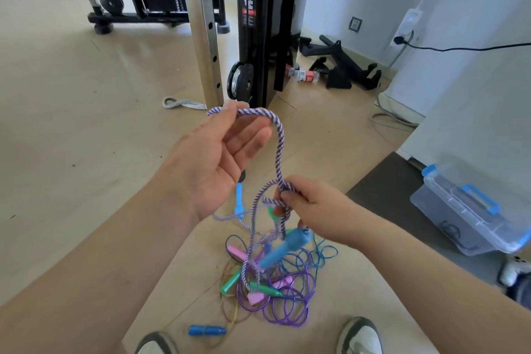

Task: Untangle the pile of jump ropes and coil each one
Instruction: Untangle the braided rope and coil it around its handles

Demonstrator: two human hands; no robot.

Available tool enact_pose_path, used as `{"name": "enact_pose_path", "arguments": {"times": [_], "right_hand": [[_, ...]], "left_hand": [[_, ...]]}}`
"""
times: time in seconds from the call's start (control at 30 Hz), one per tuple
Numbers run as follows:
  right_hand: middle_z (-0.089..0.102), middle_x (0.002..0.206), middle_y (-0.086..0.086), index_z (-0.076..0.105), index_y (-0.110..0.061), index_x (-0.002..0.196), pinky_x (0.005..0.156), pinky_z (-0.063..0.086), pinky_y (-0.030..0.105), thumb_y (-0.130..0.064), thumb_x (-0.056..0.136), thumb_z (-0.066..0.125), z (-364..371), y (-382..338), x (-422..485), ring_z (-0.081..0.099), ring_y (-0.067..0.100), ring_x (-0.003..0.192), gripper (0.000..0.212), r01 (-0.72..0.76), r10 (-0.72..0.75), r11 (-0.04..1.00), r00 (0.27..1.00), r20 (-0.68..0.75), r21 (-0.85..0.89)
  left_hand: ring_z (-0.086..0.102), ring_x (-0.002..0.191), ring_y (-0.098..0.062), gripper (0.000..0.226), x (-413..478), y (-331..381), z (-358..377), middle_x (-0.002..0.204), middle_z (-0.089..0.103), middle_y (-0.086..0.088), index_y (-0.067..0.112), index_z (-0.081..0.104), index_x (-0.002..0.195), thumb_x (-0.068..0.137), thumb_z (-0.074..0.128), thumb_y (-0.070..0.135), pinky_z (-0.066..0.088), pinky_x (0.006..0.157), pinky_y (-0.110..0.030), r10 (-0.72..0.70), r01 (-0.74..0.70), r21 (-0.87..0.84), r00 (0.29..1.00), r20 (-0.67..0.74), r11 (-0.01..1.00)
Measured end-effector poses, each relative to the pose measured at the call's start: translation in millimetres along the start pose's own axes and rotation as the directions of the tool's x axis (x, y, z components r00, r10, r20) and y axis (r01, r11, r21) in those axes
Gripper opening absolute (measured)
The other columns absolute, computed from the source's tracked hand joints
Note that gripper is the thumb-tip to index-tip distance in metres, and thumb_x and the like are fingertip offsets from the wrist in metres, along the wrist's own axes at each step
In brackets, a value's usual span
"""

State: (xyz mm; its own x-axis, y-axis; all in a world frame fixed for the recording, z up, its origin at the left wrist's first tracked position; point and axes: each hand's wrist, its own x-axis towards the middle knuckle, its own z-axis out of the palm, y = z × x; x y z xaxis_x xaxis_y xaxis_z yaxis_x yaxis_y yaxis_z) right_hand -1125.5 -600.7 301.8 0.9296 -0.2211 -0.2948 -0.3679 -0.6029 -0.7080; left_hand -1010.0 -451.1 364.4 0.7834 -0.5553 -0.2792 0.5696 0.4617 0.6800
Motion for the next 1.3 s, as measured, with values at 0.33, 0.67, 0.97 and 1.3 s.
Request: {"name": "enact_pose_path", "arguments": {"times": [0.33,0.67,0.97,1.3], "right_hand": [[0.055,0.053,-0.017,0.075,-0.010,0.099,0.046,0.035,0.008,-0.014,0.104,0.055,-14,-29,1,0.046,-0.003,0.043,0.020,0.169,0.008,0.843,0.945,-0.326,0.511],[0.072,0.073,0.005,0.068,-0.014,0.099,0.053,0.043,0.019,-0.017,0.104,0.055,-16,-31,0,0.058,0.005,0.054,0.014,0.175,0.014,0.848,0.936,-0.351,0.501],[0.078,0.085,0.010,0.051,-0.018,0.102,0.049,0.046,0.031,-0.022,0.109,0.035,-34,-5,4,0.074,0.024,0.065,0.018,0.049,0.372,0.774,0.770,-0.517,0.631],[0.078,0.079,0.014,0.055,-0.014,0.101,0.056,0.061,0.034,-0.021,0.111,0.039,-31,-39,-5,0.075,0.032,0.066,0.020,0.195,0.207,0.619,0.894,-0.397,0.761]], "left_hand": [[0.073,0.086,-0.012,0.014,-13,-32,-19,0.093,0.079,-0.002,0.018,0.074,0.108,0.096,0.068,0.015,0.059,0.076,-0.022,0.071,-0.262,0.833,0.963,0.261,0.487],[0.068,0.068,0.001,0.018,-11,-40,-15,0.084,0.080,0.005,0.017,0.073,0.110,0.097,0.066,0.009,0.052,0.063,-0.018,0.114,-0.211,0.802,0.977,0.178,0.558],[0.071,0.085,-0.026,0.031,4,-25,-58,0.092,0.072,-0.006,0.021,0.071,0.107,0.087,0.052,0.007,0.057,0.069,-0.031,-0.184,-0.043,0.800,0.979,-0.085,-0.598],[0.063,0.078,-0.003,0.008,1,-60,-32,0.086,0.072,0.012,0.023,0.072,0.097,0.095,0.066,0.019,0.042,0.067,-0.011,0.023,-0.389,0.911,0.921,0.390,0.137]]}}
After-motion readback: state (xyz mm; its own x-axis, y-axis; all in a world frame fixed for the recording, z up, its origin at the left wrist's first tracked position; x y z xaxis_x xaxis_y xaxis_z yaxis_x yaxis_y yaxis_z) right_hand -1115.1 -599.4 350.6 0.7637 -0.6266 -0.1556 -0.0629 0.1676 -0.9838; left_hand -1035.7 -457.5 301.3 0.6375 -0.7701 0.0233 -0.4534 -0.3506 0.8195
